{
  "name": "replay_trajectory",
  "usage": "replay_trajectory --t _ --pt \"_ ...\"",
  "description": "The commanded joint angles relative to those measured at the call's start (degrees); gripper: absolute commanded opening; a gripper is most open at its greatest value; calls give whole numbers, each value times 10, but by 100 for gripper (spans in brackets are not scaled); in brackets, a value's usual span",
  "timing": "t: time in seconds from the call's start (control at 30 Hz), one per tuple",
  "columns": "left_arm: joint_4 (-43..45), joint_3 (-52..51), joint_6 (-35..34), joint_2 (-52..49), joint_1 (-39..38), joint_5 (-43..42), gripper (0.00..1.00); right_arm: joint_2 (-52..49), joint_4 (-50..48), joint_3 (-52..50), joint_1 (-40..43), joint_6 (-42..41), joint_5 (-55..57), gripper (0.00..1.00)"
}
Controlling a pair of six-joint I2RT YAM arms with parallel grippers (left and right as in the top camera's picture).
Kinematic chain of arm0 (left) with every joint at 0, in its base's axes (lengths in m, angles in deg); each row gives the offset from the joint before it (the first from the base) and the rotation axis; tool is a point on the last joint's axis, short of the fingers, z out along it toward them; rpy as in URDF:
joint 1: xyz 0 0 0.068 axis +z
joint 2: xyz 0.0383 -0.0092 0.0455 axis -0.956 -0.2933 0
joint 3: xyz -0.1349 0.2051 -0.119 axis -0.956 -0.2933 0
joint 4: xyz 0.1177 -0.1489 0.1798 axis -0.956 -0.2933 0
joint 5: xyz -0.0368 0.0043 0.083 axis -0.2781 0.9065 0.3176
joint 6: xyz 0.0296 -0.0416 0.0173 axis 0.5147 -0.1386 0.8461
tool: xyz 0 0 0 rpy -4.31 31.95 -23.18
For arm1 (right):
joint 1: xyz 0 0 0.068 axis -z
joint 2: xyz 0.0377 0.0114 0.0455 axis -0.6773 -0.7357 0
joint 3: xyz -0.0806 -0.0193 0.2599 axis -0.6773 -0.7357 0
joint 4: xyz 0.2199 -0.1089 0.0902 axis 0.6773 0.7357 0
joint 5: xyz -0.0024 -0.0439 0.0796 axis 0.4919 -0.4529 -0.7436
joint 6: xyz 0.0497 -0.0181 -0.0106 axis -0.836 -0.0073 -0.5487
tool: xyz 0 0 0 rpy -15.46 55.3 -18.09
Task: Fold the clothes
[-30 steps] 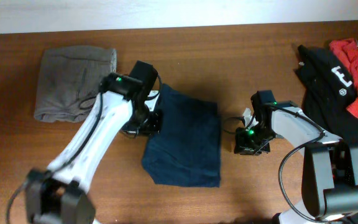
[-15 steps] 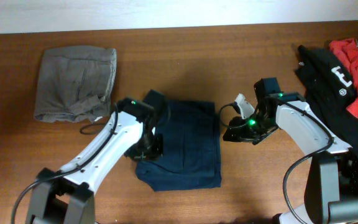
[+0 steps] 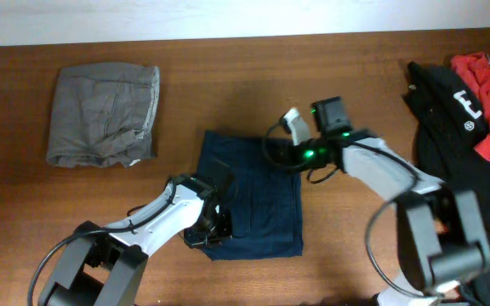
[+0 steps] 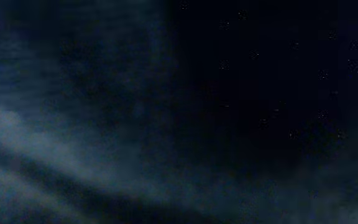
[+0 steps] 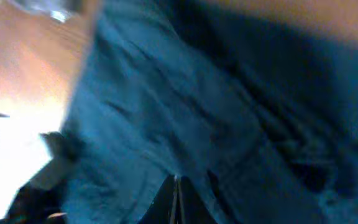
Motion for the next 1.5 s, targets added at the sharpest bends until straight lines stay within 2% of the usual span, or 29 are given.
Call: replay_trajectory --t 0.0,0.03,0.1,0.17,0.23,0.37,0.47,0.57,0.6,0.7,0.73,0.77,0.87,0.97,1.03,1.17,1.2,1.37,1.47 --pt "7 -5 -8 -4 21 37 0 -47 29 3 0 -107 135 4" --pt "9 -5 -6 -4 25 42 0 -52 37 3 3 -123 159 4" --pt "33 -5 41 -4 43 46 0 -57 67 3 17 -159 224 4" --pt "62 -3 76 -4 58 46 0 -55 91 3 26 -165 239 4" --pt "131 -2 111 -4 84 46 1 -53 153 3 30 -179 239 4" --pt "253 -1 118 -4 107 39 1 -52 256 3 4 -208 239 4" --pt "337 9 117 -4 120 26 1 -42 285 3 -29 -214 227 4" --pt "342 45 118 -4 138 14 6 -30 279 3 -65 -228 217 4" --pt "314 71 118 -4 150 -9 15 -24 277 3 -71 -229 217 4" --pt "196 131 118 -4 178 -42 53 -14 276 3 -65 -228 218 4" --pt "123 156 118 -4 193 -43 84 -11 279 3 -53 -228 219 4" --pt "85 167 118 -4 201 -43 97 -9 280 3 -47 -224 219 4" --pt "2 169 120 -4 235 -63 99 -8 279 3 -18 -167 200 4" --pt "-2 142 148 -5 248 -144 99 -8 277 4 -5 -92 177 4" --pt "16 113 147 -5 248 -167 99 -8 278 4 -2 -67 171 4" --pt "118 35 147 -5 248 -239 99 -8 280 4 -3 -59 167 4" --pt "172 -3 128 -5 247 -266 99 -8 279 4 -3 -56 164 4" --pt "290 -98 55 -5 243 -287 99 -8 279 4 -3 -54 163 4" --pt "423 -153 3 -5 226 -310 99 -8 279 4 -3 -54 163 4"
